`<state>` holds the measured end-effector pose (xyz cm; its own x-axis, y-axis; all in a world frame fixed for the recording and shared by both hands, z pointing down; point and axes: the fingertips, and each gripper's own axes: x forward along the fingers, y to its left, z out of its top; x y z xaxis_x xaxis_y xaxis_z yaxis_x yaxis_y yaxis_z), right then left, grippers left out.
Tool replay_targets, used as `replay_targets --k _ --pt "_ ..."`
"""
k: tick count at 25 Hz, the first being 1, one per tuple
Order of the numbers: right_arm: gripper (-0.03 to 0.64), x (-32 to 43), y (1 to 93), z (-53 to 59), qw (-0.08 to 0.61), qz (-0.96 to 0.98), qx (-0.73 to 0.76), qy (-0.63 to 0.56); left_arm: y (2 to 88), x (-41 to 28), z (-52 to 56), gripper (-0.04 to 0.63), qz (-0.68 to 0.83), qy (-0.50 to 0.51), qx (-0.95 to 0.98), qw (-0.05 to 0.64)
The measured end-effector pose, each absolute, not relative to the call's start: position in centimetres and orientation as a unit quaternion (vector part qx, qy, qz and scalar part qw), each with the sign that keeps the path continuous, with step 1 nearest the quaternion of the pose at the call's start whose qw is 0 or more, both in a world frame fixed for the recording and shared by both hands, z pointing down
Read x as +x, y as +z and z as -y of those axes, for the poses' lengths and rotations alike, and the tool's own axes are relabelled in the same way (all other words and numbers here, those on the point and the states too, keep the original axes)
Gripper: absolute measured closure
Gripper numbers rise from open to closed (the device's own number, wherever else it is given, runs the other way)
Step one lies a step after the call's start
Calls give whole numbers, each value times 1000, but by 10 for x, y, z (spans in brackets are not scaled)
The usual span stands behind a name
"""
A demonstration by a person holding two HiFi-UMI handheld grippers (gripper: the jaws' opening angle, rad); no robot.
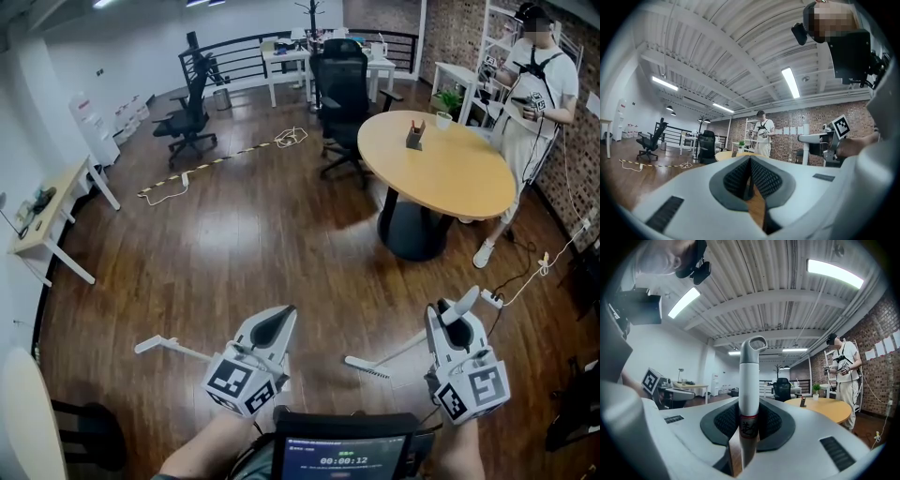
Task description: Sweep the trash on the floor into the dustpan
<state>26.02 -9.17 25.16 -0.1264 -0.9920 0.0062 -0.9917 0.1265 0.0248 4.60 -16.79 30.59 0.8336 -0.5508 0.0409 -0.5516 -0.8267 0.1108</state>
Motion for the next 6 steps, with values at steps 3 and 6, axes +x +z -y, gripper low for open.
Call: replay_targets --k 3,6 --pt "522 256 246 89 7 751 660 -7 298 40 167 572 294 -1 954 53" --pt "522 250 242 85 6 749 662 -5 291 31 165 572 303 -6 952 45"
